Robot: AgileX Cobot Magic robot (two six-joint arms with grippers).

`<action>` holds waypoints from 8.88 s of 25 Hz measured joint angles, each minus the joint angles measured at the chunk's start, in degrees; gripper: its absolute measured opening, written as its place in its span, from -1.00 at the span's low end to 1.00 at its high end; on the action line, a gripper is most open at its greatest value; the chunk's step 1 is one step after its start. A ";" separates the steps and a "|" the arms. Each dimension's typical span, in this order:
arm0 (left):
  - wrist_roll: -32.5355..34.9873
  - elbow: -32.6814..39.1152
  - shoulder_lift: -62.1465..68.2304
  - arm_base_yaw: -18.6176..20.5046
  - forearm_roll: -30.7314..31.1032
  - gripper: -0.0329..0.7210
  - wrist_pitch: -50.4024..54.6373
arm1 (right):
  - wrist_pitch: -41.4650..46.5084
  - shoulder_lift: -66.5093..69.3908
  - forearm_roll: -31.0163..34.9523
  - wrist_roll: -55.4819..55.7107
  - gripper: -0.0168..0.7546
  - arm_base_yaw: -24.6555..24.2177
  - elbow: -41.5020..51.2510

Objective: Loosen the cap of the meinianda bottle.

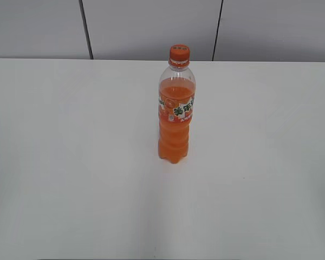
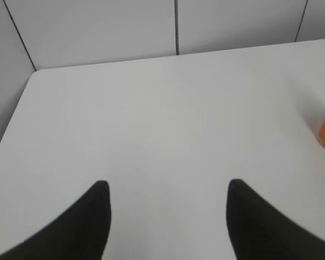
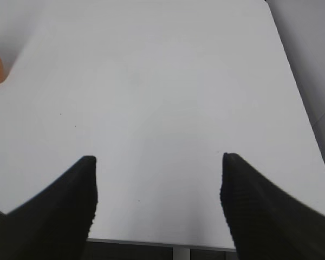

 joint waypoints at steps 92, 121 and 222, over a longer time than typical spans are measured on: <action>-48.78 -12.72 92.65 0.00 83.63 -0.06 -109.87 | 0.00 0.00 0.00 0.00 0.42 0.00 0.00; -44.79 -27.76 116.32 -15.95 77.40 0.66 -104.25 | 0.00 0.00 0.00 0.00 0.42 0.00 0.00; -45.42 -32.61 120.25 -20.00 75.08 0.19 -102.25 | 11.31 85.46 19.59 4.41 -0.04 3.29 -62.13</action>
